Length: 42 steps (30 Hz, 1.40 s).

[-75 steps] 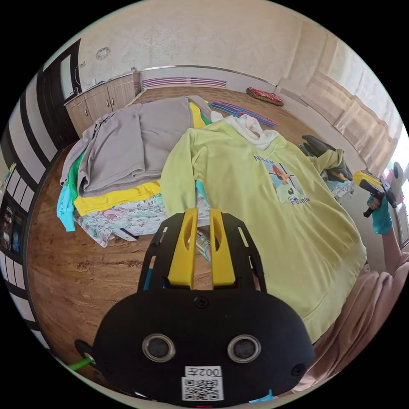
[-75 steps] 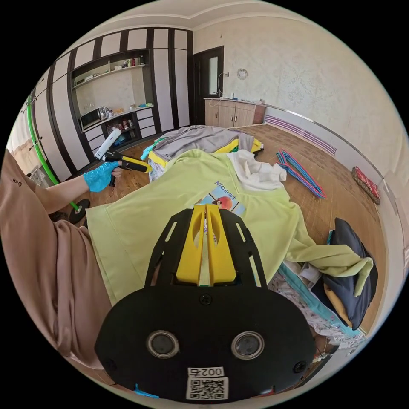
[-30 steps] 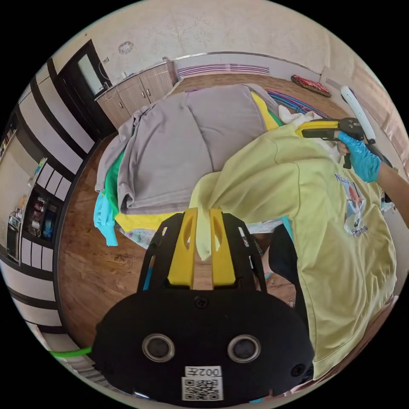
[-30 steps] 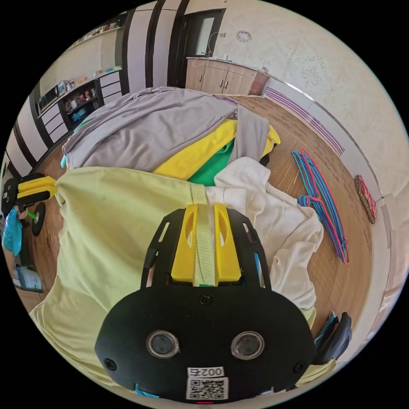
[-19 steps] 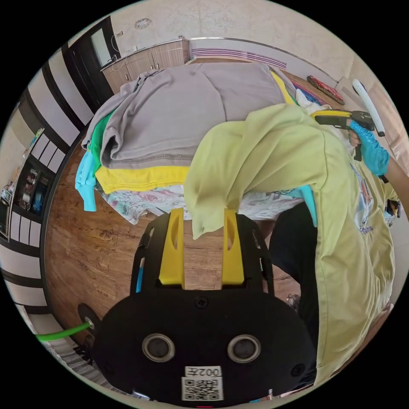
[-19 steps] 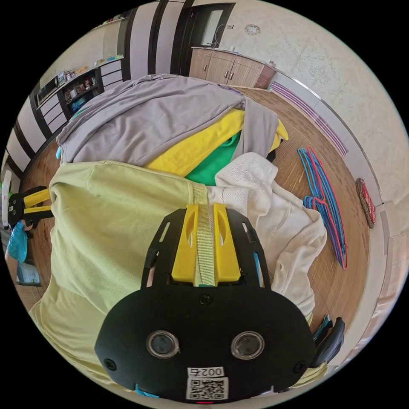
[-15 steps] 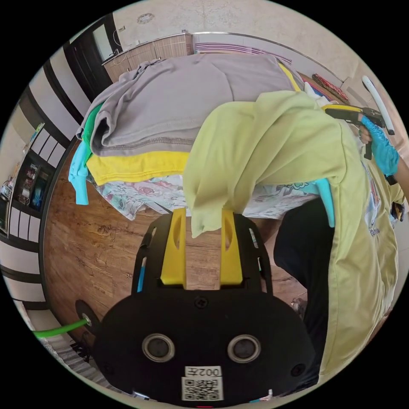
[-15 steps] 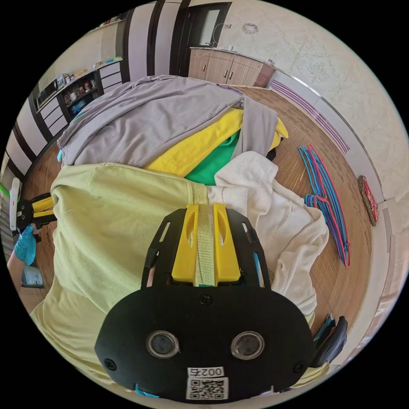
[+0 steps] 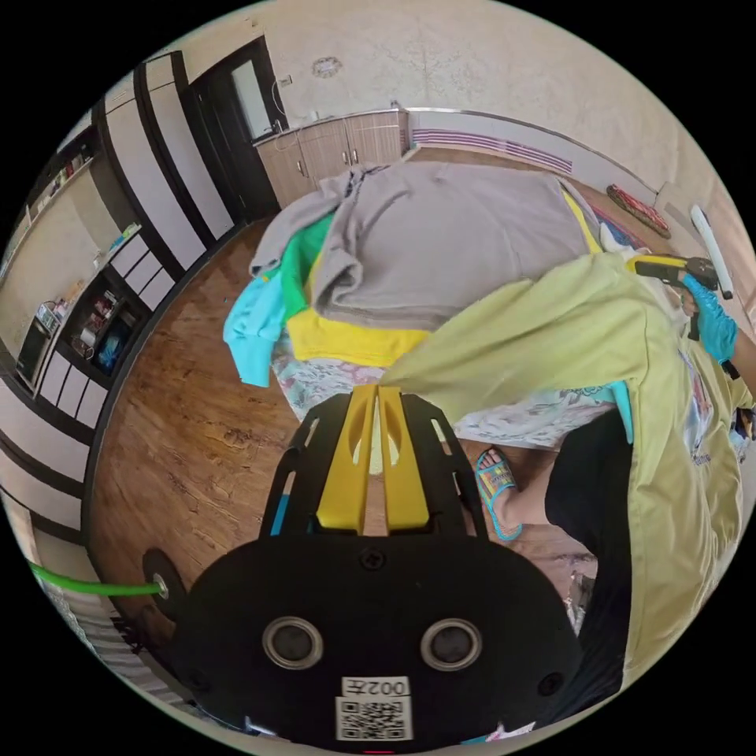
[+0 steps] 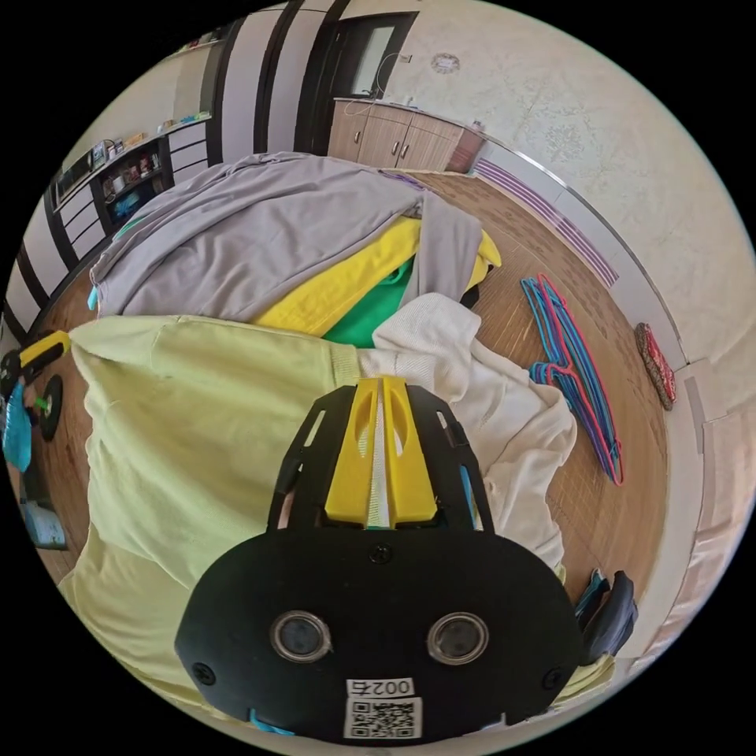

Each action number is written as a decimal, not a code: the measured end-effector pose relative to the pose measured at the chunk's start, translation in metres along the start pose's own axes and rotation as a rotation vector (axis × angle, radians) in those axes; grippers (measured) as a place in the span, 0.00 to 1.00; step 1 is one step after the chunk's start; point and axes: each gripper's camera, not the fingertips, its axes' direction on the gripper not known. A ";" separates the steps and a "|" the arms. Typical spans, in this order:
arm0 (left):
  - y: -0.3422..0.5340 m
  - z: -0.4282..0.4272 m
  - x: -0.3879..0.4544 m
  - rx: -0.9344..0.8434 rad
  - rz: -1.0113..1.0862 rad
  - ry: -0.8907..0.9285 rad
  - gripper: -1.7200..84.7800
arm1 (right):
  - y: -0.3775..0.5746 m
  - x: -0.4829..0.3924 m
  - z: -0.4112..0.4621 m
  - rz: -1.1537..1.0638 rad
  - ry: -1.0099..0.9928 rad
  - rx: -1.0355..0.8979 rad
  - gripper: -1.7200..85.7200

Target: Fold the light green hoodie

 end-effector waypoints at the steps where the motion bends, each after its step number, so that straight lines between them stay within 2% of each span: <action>1: -0.003 -0.005 -0.004 0.020 0.004 -0.002 0.01 | -0.002 0.001 0.001 -0.006 -0.009 -0.002 0.02; 6: -0.029 -0.013 -0.016 0.047 0.105 -0.044 0.01 | -0.013 0.007 0.006 -0.004 -0.062 0.013 0.04; 11: -0.039 0.037 -0.030 -0.133 0.110 0.026 0.01 | -0.022 0.017 0.018 0.051 -0.105 -0.018 0.06; 14: -0.034 0.055 -0.042 -0.183 0.090 0.004 0.01 | -0.026 0.021 0.014 0.072 -0.113 0.001 0.06; 19: -0.027 0.054 -0.063 -0.152 0.093 0.127 0.03 | -0.025 0.024 0.001 0.072 -0.153 0.068 0.07; 24: -0.031 0.071 -0.070 -0.195 0.209 0.246 0.13 | -0.030 0.031 0.012 0.095 -0.209 0.053 0.10; 26: -0.034 0.080 -0.072 -0.211 0.225 0.279 0.13 | -0.032 0.034 0.018 0.121 -0.218 0.038 0.10; 34: -0.037 0.098 -0.080 -0.255 0.233 0.281 0.02 | -0.040 0.024 0.028 0.062 -0.118 -0.009 0.06; 36: -0.032 0.085 -0.089 -0.227 0.203 0.232 0.01 | -0.042 0.020 0.028 0.029 -0.058 -0.020 0.03; 42: -0.028 0.018 -0.116 -0.085 0.149 0.100 0.01 | -0.041 0.017 0.025 0.015 -0.044 -0.011 0.02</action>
